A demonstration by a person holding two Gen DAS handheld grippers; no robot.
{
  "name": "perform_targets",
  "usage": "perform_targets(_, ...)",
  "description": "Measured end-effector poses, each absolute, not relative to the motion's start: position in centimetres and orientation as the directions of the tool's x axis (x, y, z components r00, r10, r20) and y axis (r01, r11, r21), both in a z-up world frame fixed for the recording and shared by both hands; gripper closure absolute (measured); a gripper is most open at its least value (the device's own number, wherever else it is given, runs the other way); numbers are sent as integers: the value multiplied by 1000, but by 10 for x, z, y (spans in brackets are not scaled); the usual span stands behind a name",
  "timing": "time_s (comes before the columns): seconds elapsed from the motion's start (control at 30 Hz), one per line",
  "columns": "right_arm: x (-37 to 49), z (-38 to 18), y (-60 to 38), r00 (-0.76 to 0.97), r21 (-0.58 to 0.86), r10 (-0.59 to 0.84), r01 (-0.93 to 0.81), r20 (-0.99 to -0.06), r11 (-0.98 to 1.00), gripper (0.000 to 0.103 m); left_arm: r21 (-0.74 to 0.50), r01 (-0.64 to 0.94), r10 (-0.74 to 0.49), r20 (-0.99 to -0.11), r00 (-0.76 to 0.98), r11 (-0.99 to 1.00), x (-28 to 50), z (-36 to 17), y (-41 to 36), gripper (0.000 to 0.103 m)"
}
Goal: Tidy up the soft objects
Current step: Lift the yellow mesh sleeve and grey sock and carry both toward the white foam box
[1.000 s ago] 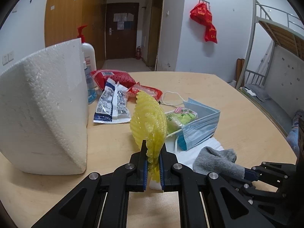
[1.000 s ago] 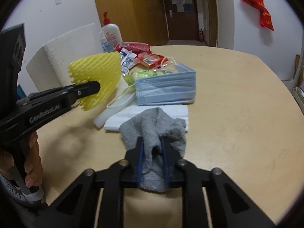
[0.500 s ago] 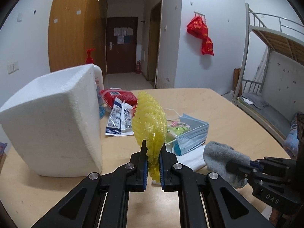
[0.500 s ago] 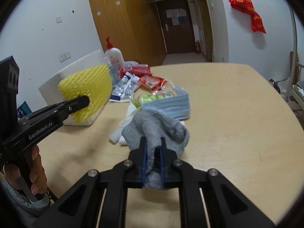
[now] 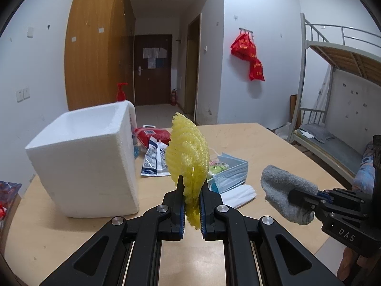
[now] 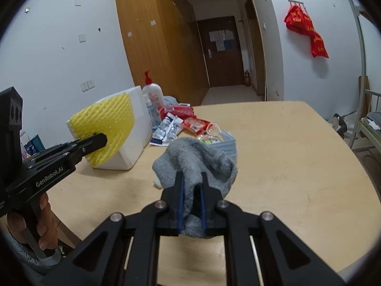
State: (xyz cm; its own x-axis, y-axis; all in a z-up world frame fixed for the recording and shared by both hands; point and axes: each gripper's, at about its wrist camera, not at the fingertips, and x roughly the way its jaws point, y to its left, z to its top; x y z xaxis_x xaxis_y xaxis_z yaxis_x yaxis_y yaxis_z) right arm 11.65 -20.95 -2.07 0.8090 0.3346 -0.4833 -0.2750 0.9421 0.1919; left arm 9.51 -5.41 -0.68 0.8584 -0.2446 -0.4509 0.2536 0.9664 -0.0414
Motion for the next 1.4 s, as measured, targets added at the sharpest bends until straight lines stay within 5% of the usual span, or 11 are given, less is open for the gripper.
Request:
perform_targets(0.83,55,8,-198,885,133,302,-272,-354,953,88,-3,220,-209,-325,922,975,15,27,-33,93)
perform_targets(1.4,69,11,-165,839,127,427,-409,-337,904,88,15,103,-93,-325,941,995,5,30,2,93)
